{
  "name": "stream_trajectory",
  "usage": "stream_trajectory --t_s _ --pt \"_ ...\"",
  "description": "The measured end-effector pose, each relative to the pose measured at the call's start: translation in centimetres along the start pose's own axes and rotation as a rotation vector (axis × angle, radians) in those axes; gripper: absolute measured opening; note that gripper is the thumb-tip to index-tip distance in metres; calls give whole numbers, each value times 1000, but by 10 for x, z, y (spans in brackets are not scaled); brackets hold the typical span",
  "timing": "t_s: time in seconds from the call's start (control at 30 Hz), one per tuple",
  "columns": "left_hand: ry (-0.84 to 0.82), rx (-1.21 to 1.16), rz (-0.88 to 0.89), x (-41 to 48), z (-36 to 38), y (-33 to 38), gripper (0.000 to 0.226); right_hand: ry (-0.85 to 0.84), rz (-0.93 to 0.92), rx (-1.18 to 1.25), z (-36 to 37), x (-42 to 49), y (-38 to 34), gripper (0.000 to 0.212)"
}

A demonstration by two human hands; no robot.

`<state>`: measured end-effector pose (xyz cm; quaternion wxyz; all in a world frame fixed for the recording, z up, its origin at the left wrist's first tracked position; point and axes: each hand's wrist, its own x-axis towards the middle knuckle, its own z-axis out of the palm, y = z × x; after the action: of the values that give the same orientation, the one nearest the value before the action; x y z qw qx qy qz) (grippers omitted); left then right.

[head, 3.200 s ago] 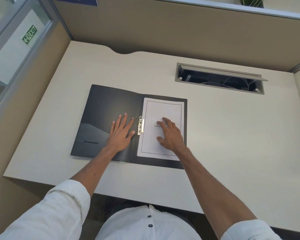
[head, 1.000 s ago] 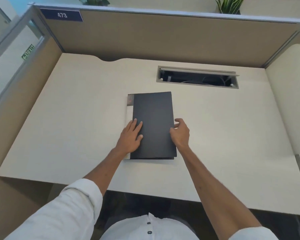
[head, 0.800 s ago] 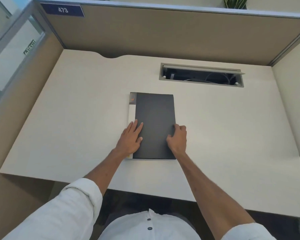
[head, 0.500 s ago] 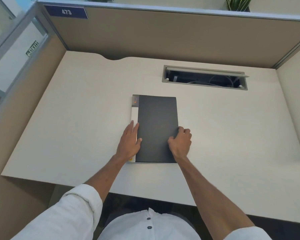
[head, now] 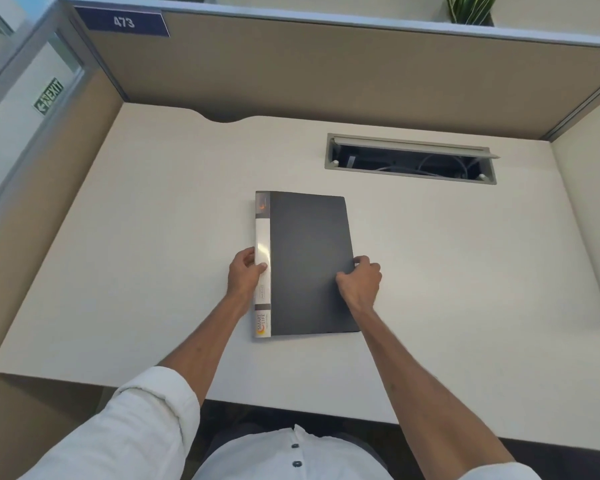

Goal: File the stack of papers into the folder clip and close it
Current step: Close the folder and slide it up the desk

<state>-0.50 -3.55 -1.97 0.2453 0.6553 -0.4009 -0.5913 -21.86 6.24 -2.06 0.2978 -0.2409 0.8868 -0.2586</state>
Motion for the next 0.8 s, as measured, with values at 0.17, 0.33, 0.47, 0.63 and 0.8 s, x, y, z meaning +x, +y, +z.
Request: stream_trajectory --t_s 0.17,0.33,0.47,0.63,0.8 --pt "-99 -158 -50 17 -14 6 54 6 16 93 7 9 -13 46" --pt "-93 -207 -66 44 -30 30 55 -28 46 236 17 24 -40 33" --pt "-100 -230 -72 74 -42 56 55 -35 73 294 28 41 -71 30" --pt "-123 -249 -58 117 -48 98 57 -7 106 368 45 70 -115 27" --pt "-110 -199 -30 160 -44 131 53 28 114 347 54 105 -151 23"
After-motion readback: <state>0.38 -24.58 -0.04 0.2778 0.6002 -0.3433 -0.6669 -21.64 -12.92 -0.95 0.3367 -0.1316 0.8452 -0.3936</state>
